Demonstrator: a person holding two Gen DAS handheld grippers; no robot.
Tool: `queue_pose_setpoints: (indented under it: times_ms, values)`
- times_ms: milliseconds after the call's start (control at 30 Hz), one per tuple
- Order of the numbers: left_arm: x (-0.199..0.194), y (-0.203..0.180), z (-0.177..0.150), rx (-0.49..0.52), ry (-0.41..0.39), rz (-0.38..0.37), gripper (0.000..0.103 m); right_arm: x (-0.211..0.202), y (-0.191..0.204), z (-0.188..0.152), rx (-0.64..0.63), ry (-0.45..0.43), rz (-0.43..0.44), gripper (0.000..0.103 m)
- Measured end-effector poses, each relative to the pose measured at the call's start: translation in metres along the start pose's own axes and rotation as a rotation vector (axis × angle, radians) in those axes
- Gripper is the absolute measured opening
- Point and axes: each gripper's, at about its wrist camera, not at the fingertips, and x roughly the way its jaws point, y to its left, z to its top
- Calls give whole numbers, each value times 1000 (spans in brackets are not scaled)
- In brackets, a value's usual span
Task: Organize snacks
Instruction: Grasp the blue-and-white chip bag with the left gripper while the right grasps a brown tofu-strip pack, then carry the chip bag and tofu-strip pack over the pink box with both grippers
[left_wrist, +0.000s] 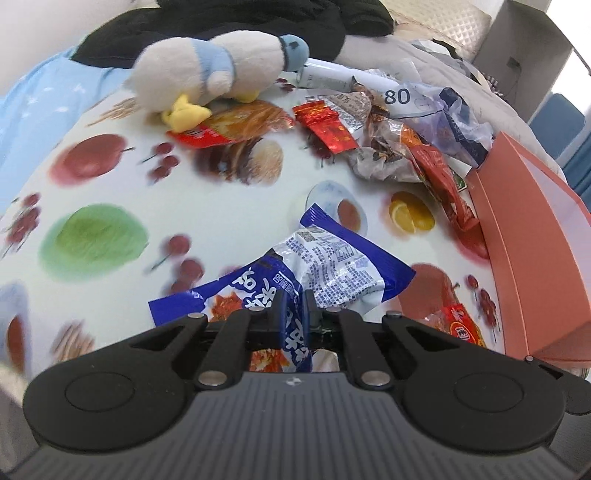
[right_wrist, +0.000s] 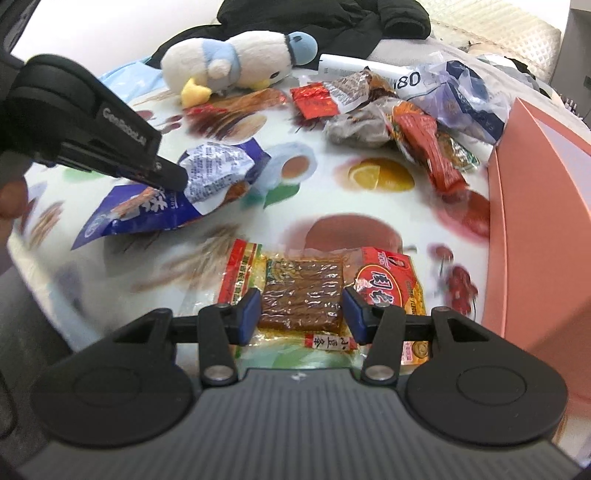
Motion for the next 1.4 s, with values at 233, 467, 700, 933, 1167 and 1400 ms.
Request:
queue_pose_setpoints:
  times_ms: [233,467,700,933,1167,1400]
  values:
    - [-29,4,-24,-48,25,14,9,-26,5,-14,11,17,16,19]
    - [-32,-1,-33,33,24,-41,13,-37,-10,-19,62,-16,-1,21]
    - [-41,-7,-24,282,-63,-99,60,-39,-44,-36,262,-16,41,54]
    - [-9,-5,-35,423,63,-109,28,-27,-69,-43,422,-1,91,71]
    - [-5,-5,-47,430,47,-98,25,-23,-64,-40,431,26,177,74]
    - [-4,0,-47,412,48,-112,25,-14,-63,-38,548,36,366,73]
